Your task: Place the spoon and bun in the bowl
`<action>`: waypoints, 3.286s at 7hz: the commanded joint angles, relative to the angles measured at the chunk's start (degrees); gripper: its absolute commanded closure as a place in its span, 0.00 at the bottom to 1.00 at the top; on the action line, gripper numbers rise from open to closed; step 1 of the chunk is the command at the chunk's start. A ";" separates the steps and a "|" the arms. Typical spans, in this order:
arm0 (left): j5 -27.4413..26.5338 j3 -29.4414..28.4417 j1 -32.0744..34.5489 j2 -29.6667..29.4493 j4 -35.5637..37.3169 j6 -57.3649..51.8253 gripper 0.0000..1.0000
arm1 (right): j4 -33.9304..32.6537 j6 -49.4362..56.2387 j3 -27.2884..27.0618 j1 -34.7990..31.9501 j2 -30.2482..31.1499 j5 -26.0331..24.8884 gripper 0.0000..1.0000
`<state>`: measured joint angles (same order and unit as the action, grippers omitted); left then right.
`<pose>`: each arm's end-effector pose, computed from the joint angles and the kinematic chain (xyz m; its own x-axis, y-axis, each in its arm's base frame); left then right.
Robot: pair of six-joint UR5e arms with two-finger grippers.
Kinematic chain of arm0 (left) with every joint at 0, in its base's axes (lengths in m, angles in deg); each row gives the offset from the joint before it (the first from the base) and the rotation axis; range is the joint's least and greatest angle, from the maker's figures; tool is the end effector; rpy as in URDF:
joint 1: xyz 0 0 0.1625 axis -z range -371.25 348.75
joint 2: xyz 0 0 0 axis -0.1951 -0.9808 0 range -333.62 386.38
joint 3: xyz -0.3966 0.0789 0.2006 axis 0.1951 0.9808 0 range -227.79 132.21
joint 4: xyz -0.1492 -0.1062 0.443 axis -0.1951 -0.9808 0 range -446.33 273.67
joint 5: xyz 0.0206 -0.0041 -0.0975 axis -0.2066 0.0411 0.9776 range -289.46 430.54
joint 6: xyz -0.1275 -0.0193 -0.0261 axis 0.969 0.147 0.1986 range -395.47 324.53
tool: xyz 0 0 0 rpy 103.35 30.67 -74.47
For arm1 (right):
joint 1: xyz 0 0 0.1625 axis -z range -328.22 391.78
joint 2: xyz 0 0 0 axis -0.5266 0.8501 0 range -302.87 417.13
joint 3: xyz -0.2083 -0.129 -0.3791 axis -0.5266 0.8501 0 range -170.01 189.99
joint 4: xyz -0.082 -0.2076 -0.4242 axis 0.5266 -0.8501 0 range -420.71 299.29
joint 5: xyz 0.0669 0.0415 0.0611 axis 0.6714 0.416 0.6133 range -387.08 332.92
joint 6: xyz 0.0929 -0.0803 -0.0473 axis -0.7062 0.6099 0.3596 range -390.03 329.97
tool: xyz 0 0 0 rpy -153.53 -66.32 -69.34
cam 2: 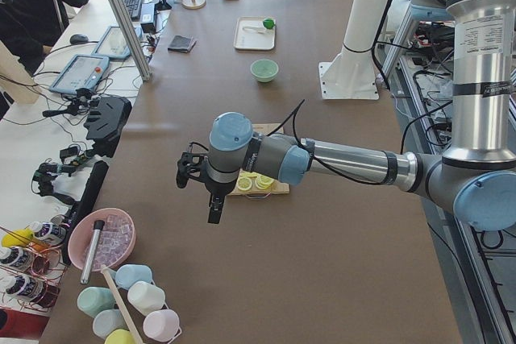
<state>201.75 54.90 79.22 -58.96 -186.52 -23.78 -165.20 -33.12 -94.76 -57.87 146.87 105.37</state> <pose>-0.0511 -0.5446 0.6109 0.7367 0.0032 -0.6762 0.1604 0.9706 0.1794 0.0411 -0.5475 0.5909 0.7371 0.0432 0.6744 -0.0335 0.9991 -0.0273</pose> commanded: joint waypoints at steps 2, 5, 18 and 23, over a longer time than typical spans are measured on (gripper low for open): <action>0.00 0.05 -0.03 0.00 -0.45 0.00 0.02 | 0.16 -1.05 -0.89 0.00 -0.10 0.09 0.00; 0.09 0.58 -0.11 -0.61 -0.53 0.00 0.02 | 2.42 -1.05 -1.07 0.09 -0.27 0.44 0.00; -1.31 -8.91 -24.63 -15.38 -21.43 22.76 0.02 | 31.63 -53.23 8.42 35.76 -12.40 -9.75 0.00; -1.49 -9.00 -25.69 -15.20 -21.36 22.24 0.02 | 31.54 -53.16 10.97 40.78 -11.61 -10.37 0.01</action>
<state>200.28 45.86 53.71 -74.27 -207.89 -1.48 -133.65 -86.19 -84.31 -17.98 135.22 95.04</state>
